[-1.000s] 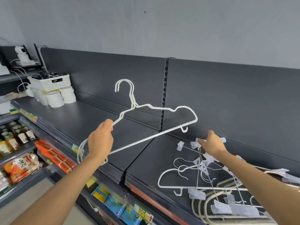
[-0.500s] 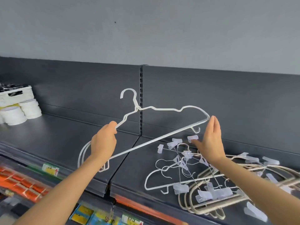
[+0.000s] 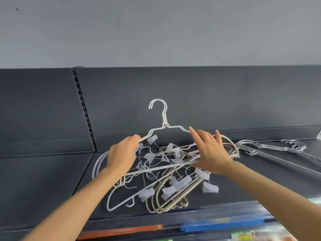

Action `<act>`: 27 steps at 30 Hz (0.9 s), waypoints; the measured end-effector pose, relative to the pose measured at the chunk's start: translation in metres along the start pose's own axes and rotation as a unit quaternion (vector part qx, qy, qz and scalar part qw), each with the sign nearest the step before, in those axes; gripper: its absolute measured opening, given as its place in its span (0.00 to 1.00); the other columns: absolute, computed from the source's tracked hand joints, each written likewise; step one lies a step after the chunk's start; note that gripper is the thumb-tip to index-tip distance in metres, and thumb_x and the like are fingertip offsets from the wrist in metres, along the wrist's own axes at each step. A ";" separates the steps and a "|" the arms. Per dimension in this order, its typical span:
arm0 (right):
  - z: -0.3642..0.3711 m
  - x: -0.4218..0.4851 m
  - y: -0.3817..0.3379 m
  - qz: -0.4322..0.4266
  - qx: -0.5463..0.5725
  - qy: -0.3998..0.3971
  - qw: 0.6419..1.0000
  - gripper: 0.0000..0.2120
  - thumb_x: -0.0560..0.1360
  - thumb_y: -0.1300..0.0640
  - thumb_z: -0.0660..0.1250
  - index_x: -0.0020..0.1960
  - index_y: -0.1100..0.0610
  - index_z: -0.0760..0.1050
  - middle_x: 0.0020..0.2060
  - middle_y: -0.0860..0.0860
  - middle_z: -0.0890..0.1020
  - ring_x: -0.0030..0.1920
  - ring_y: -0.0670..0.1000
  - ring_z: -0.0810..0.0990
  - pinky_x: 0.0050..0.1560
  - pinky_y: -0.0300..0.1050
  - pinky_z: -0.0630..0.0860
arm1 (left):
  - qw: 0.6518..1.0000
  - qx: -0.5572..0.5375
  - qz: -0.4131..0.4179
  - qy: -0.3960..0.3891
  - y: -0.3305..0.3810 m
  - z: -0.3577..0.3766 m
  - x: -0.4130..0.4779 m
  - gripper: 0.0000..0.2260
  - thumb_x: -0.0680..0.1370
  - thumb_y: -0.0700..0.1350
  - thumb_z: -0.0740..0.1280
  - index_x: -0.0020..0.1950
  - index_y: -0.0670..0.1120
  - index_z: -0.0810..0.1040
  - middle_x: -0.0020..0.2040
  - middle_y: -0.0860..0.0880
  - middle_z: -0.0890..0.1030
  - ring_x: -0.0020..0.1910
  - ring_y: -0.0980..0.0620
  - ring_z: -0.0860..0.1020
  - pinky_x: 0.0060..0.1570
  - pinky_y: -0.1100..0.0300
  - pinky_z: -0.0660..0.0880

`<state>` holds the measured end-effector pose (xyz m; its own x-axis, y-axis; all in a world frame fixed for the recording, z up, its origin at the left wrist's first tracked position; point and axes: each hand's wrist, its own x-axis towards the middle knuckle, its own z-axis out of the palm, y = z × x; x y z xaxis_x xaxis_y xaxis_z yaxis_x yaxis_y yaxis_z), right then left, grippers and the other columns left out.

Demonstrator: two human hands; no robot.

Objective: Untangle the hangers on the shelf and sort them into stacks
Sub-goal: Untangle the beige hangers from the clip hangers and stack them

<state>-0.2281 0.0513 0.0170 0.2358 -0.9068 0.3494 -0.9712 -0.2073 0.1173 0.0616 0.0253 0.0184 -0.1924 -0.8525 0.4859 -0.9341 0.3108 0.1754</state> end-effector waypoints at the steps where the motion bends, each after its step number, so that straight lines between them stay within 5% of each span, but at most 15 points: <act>1: -0.002 -0.008 0.013 0.009 -0.005 0.000 1.000 0.59 0.63 0.34 0.71 0.75 0.49 0.32 0.71 0.54 0.60 0.73 0.56 0.57 0.73 0.64 0.43 | 1.000 -0.013 0.006 -0.008 0.011 0.006 0.005 0.10 0.75 0.33 0.57 0.48 0.47 0.69 0.47 0.52 0.80 0.39 0.46 0.78 0.36 0.51 0.76; 7: -0.003 -0.047 0.078 0.054 -0.017 0.013 0.998 0.57 0.59 0.30 0.68 0.77 0.54 0.47 0.64 0.54 0.68 0.65 0.58 0.66 0.69 0.57 0.55 | 0.993 -0.105 0.036 -0.035 0.078 0.023 0.035 0.09 0.81 0.44 0.59 0.57 0.47 0.77 0.44 0.51 0.79 0.42 0.48 0.77 0.40 0.53 0.74; 15: 0.003 -0.103 0.204 0.154 0.022 -0.025 0.988 0.58 0.57 0.27 0.67 0.76 0.49 0.46 0.65 0.49 0.67 0.65 0.54 0.64 0.70 0.49 0.53 | 0.979 -0.143 0.123 -0.077 0.207 0.058 0.069 0.20 0.79 0.52 0.63 0.70 0.48 0.71 0.69 0.51 0.73 0.68 0.52 0.70 0.69 0.54 0.65; 27: 0.013 -0.195 0.380 0.261 0.079 -0.072 0.959 0.53 0.59 0.29 0.70 0.75 0.44 0.49 0.66 0.51 0.69 0.67 0.54 0.65 0.69 0.52 0.57 | 0.969 -0.158 0.145 -0.126 0.361 0.127 0.092 0.21 0.79 0.53 0.63 0.71 0.49 0.69 0.71 0.53 0.68 0.69 0.53 0.67 0.67 0.57 0.63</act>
<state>-0.6435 0.1443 -0.0189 -0.2805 -0.9413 0.1878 -0.9512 0.2464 -0.1855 -0.3315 0.0053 0.0179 -0.5374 -0.7733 0.3366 -0.6987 0.6317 0.3358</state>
